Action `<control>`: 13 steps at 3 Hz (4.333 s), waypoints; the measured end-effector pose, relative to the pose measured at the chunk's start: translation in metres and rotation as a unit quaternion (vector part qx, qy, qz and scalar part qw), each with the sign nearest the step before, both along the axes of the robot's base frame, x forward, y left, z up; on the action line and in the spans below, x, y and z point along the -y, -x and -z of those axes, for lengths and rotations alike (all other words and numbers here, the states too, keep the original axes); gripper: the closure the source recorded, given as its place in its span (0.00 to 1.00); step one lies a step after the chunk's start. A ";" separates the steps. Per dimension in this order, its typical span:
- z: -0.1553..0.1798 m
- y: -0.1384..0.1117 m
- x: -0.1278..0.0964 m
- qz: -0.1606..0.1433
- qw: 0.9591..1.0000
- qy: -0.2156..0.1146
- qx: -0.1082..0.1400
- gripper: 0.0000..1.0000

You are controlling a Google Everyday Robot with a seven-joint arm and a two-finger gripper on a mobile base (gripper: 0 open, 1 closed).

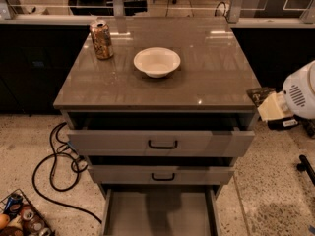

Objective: Place rxbar chocolate into bottom drawer

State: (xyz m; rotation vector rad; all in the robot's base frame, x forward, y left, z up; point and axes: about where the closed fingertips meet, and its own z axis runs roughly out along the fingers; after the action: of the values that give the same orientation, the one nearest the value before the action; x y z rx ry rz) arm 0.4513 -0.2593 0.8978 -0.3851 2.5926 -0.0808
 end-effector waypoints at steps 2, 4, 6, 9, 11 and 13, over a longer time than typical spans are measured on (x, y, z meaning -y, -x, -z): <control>0.038 0.037 0.021 -0.088 0.995 -0.038 -0.020 1.00; 0.040 0.036 0.014 -0.127 0.991 -0.027 -0.017 1.00; 0.103 0.058 0.015 -0.208 0.975 -0.059 -0.054 1.00; 0.216 0.095 -0.001 -0.447 0.891 -0.055 -0.063 1.00; 0.265 0.063 -0.025 -0.476 0.875 -0.062 -0.067 1.00; 0.360 0.019 -0.072 -0.512 0.850 -0.081 -0.087 1.00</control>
Offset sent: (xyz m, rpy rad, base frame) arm -0.0502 -0.0272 -0.0590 0.1152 0.0573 0.4072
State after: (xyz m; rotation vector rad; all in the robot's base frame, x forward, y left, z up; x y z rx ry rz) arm 0.4325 -0.1877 0.5375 -1.6893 2.1815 0.5595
